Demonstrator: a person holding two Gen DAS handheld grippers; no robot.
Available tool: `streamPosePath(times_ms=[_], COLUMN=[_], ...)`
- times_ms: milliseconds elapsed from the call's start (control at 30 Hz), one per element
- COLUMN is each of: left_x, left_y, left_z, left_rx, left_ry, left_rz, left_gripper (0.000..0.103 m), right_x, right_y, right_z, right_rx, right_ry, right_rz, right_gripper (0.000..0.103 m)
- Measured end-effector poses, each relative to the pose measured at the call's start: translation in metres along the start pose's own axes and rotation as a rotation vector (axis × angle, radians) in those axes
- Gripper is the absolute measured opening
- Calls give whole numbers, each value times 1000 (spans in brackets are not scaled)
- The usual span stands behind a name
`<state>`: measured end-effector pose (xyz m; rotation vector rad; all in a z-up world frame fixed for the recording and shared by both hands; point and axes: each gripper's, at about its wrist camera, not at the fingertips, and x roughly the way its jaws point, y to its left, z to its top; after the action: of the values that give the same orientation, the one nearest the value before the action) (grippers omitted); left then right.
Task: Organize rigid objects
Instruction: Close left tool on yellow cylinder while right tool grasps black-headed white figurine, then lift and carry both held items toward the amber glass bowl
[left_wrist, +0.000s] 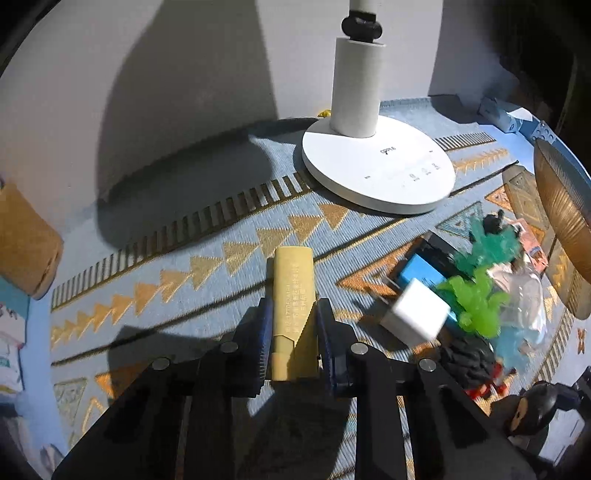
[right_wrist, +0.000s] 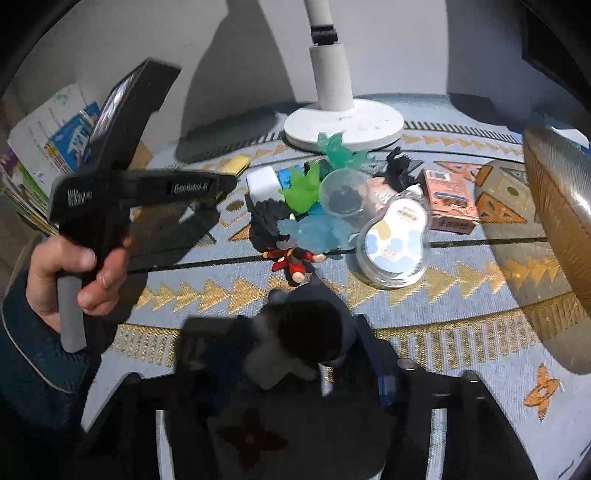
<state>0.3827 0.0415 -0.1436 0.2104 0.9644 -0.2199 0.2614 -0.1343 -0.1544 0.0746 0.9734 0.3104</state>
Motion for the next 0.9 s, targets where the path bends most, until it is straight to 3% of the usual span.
streamPosePath(times_ms=[233, 400, 567, 733, 767, 900], left_x=[-61, -99, -114, -112, -112, -112], left_y=[-8, -27, -57, -85, -88, -102], left_z=[-31, -58, -77, -82, -83, -87], left_rx=[-61, -90, -111, -104, -101, -83], left_ry=[-62, -98, -112, -99, -95, -82], left_rz=[-28, -77, -129, -149, -151, -146], left_gripper=[20, 21, 20, 21, 21, 21], right_x=[-37, -67, -68, -60, -59, -62], right_y=[-36, -64, -66, -69, -72, -91], right_z=[-20, -27, -47, -47, -46, -52], right_rx=[30, -63, -221, -227, -205, -97], right_ry=[-25, -6, 91, 66, 54, 38], right_rz=[64, 30, -30, -33, -8, 73], right_gripper=[53, 54, 54, 54, 55, 76])
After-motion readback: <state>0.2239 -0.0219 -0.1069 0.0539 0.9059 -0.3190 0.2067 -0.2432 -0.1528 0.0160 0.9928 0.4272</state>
